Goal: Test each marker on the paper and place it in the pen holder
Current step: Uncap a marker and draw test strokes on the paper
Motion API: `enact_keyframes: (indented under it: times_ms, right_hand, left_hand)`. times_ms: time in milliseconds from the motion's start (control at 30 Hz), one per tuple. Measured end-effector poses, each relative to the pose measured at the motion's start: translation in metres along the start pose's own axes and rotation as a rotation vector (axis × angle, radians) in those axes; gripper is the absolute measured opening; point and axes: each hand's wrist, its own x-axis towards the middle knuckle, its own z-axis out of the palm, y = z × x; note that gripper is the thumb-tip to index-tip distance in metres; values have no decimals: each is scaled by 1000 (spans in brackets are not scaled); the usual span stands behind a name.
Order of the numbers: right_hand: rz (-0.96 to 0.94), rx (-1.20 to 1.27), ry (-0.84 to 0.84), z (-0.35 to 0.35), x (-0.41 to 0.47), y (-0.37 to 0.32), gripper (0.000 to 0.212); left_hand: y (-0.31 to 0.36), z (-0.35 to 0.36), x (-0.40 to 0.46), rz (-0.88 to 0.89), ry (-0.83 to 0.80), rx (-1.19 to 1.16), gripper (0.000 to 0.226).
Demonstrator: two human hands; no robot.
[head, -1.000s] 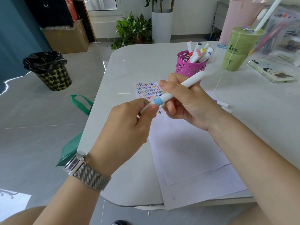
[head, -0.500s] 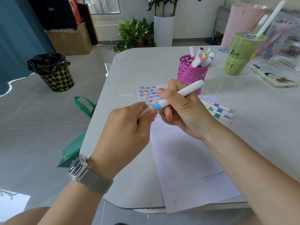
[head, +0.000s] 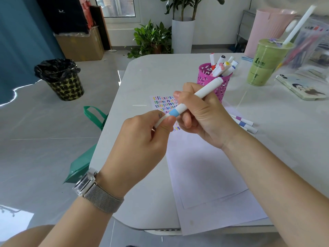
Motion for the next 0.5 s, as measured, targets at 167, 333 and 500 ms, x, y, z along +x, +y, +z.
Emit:
enact_keyframes:
  times_ms: [167,333,500]
  right_hand:
    - [-146,-89,152,-13,2,-4,14]
    - [-500,-931,200,-47,4,8,56]
    - [-630,-1125,-81,-35,7,28,27]
  left_hand:
    - [2,-5,4,-117,13,-119,29]
    - [-9,-5,7,-186,66,-20,39]
    - [-13,1,7,-133,30,135,48]
